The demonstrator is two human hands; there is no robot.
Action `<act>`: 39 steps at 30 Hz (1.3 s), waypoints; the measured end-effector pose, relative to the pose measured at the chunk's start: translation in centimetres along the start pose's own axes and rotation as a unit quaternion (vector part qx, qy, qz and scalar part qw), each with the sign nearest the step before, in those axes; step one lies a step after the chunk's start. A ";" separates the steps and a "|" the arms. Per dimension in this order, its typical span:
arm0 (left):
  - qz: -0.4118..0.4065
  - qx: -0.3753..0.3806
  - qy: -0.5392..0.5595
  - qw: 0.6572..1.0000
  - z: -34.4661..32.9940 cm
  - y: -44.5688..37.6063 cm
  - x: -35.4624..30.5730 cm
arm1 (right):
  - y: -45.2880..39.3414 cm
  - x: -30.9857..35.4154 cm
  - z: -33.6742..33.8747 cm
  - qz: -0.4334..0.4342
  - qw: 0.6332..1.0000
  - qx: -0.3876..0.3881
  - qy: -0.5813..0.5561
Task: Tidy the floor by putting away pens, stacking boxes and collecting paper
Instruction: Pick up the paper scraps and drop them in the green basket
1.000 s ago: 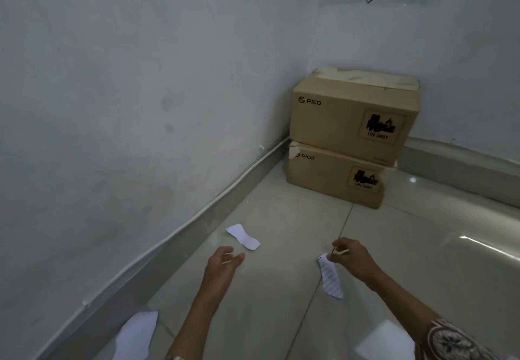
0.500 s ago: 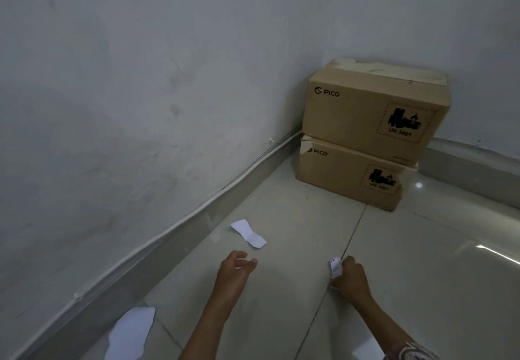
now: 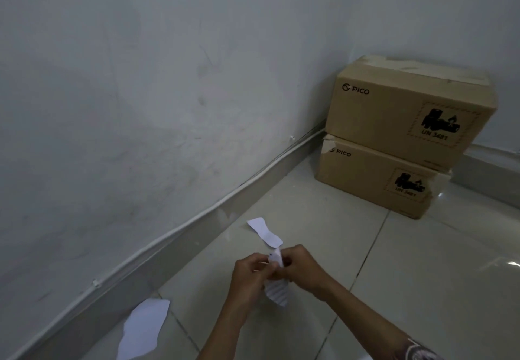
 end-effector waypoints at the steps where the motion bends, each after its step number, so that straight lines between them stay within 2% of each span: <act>1: -0.012 -0.016 0.007 1.000 0.7 -0.1 -0.1 | -0.5 0.6 -0.7 0.006 1.000 0.014 -0.004; 5: -0.021 -0.091 0.040 0.995 5.1 -0.4 0.7 | -2.1 1.4 -2.6 -0.030 0.995 0.091 0.005; 6: -0.020 -0.106 0.052 0.993 6.1 -0.5 1.2 | -2.5 1.4 -2.3 -0.038 0.996 0.077 -0.002; 8: -0.020 -0.136 0.079 0.987 8.5 -0.5 2.2 | -4.0 1.1 -1.1 -0.045 0.999 -0.009 -0.007; 11: -0.007 -0.161 0.108 0.981 11.3 -0.4 3.8 | -6.5 -0.5 1.1 -0.051 0.985 -0.141 0.086; 16: -0.015 -0.183 0.098 0.978 15.9 0.2 5.7 | -8.6 -3.3 0.1 -0.116 0.933 -0.119 0.319; 18: -0.020 -0.195 0.093 0.976 17.3 0.8 6.0 | -8.6 -3.9 -0.8 -0.122 0.920 -0.126 0.350; 26: -0.015 -0.230 0.031 0.973 20.8 2.8 6.7 | -7.5 -5.5 0.1 -0.171 0.953 -0.182 0.171; 31: 0.010 -0.282 -0.002 0.959 23.0 3.2 8.4 | -5.7 -4.9 0.0 -0.159 0.968 -0.158 0.113; 35: 0.026 -0.319 -0.145 0.936 23.7 3.4 9.6 | -4.8 -3.5 0.1 -0.117 0.981 -0.152 0.013; 39: 0.101 -0.314 -0.287 0.899 23.1 3.1 11.0 | -4.0 -1.9 -1.1 -0.079 0.989 -0.118 -0.035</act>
Point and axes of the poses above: each hand's wrist, its own y-axis away from the middle knuckle, its own z-axis out of the back of the hand, x = y × z, the point moved 8 cm from there along -y, towards the middle knuckle, and after that the axes turned 1 degree about -x, right-handed, at the moved point
